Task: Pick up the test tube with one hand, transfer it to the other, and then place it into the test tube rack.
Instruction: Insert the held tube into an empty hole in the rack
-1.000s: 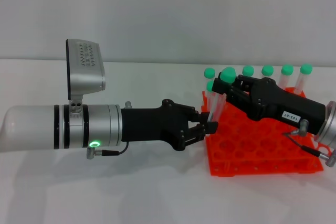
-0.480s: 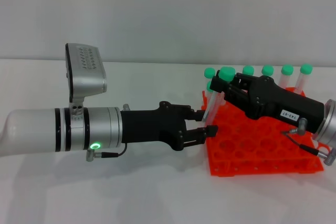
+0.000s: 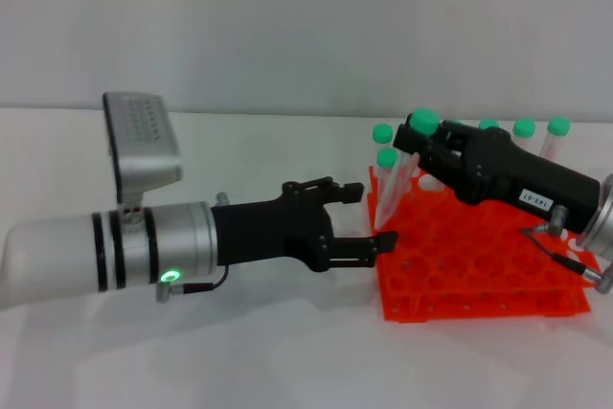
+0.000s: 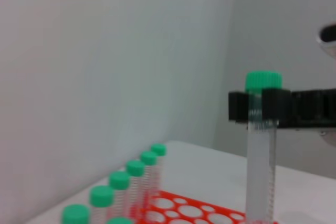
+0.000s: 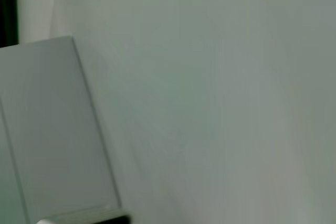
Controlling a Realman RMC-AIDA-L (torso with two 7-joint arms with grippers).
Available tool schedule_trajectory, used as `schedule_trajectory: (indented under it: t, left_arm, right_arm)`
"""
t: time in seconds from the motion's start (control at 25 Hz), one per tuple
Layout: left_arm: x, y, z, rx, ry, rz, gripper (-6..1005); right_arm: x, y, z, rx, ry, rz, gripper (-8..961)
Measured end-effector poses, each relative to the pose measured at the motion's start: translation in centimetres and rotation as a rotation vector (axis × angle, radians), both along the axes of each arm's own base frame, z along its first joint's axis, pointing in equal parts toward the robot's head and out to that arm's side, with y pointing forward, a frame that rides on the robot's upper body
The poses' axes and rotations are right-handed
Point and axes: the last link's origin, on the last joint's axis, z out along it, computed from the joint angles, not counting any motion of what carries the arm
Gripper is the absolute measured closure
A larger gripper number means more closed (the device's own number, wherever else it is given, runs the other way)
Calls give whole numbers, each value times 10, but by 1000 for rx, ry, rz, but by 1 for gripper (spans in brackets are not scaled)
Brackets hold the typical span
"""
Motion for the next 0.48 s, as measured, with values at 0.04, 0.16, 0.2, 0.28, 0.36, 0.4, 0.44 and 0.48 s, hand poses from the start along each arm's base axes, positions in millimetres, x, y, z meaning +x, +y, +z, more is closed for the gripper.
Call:
schedule_trajectory:
  t: [0.04, 0.16, 0.2, 0.28, 0.36, 0.4, 0.44, 0.48]
  left_arm:
    - [-3, -1, 1, 18, -14, 12, 292]
    - [-18, -7, 9, 109, -75, 58, 197]
    - [-24, -9, 13, 151, -102, 79, 176]
    - [-38, -16, 24, 247, -158, 123, 135]
    - [-54, -25, 35, 334, -202, 169, 115]
    - [-63, -32, 40, 372, -219, 195, 115]
    - [-71, -37, 45, 414, -236, 220, 116]
    - [-79, -43, 48, 449, -249, 249, 116]
  right_arm:
    - [1, 1, 1, 13, 0, -7, 749]
    - [3, 6, 1, 56, -6, -33, 749]
    - [3, 8, 1, 72, -9, -39, 748]
    - [3, 11, -3, 112, -26, -48, 748]
    - [1, 14, -7, 154, -48, -53, 748]
    - [-1, 16, -10, 180, -63, -56, 749]
    - [-1, 18, -11, 191, -70, -58, 749]
    - [-2, 20, -12, 210, -82, -62, 749]
